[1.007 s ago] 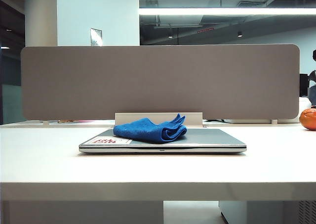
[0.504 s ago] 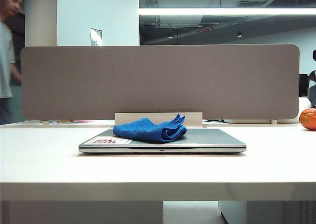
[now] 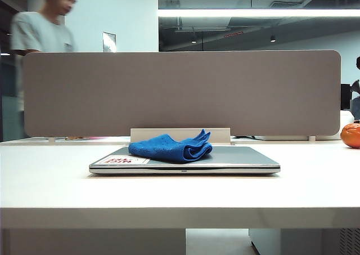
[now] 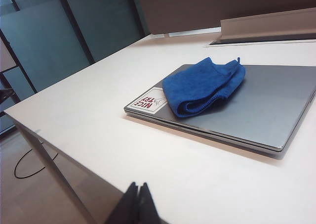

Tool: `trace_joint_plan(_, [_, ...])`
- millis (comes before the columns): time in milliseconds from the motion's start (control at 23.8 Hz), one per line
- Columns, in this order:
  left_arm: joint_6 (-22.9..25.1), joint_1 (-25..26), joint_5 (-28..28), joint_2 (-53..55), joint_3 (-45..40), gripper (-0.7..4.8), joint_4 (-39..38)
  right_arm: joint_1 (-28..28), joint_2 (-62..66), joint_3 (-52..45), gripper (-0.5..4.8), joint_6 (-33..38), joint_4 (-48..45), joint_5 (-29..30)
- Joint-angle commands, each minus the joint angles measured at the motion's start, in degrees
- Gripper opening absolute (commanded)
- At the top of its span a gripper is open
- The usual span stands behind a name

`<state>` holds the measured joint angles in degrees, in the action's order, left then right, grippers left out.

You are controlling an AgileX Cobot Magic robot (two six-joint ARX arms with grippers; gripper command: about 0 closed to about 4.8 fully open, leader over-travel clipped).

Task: Pick up the blue rag and put it over the laptop.

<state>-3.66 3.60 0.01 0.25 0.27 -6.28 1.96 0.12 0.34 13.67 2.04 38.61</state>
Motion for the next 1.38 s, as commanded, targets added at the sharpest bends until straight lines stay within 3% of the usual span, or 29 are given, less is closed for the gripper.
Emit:
trace_joint_plan(42, [0.2,-0.3,0.3,0.0,0.2,-0.06,0.7,0.0,-0.1,-0.2,-0.05,-0.2,-0.6,-0.1])
trace_joint_plan(755, [0.2,-0.3,0.2,0.0,0.2,-0.06,0.6,0.0,-0.1,-0.2,-0.05,-0.2,-0.6,-0.1])
trace_joint_plan(839, [0.2,-0.3,0.2,0.0,0.2,-0.06,0.6,0.0,-0.1,-0.2,-0.05,-5.4,-0.7,-1.5])
trace_joint_plan(965, [0.2,-0.3,0.2,0.0,0.2,-0.06,0.6,0.0,-0.1,-0.2,-0.05,-8.7,-1.9,-8.5])
trace_joint_plan(1133, [0.2,-0.3,0.2,0.0,0.2,-0.06,0.6,0.0,-0.1,-0.3,-0.05,-8.8,-3.3,-22.1])
trace_joint_plan(1385, [0.2,-0.3,0.2,0.0,0.2,-0.06,0.6,0.0,-0.1,-0.3,-0.05,-9.0,-3.4,-37.2])
